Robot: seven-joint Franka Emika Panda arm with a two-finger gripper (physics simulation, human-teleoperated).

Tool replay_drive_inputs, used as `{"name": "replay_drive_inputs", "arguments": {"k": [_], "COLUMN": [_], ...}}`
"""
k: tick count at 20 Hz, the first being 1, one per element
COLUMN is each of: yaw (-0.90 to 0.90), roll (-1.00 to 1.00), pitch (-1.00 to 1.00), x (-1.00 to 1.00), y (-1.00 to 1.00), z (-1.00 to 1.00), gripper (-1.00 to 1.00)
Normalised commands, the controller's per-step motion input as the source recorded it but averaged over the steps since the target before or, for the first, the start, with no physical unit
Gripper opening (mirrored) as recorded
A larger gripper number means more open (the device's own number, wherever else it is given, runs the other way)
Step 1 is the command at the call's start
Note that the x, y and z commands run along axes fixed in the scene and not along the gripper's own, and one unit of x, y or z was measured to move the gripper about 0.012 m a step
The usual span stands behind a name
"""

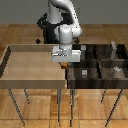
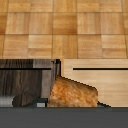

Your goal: Place the loaf of bread into the appropriate compartment.

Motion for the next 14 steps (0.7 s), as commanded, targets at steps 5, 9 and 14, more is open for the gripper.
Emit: {"name": "replay_drive_inputs", "arguments": {"k": [5, 9, 14], "yaw": [0.0, 0.0, 0.0], "roll": [0.0, 0.0, 0.0], "pitch": [0.0, 0.0, 0.0], "x": [0.0, 0.0, -0.4], "y": [1.0, 1.0, 0.6], "z": [0.0, 0.0, 0.0], "gripper": [-1.0, -1.0, -1.0]}}
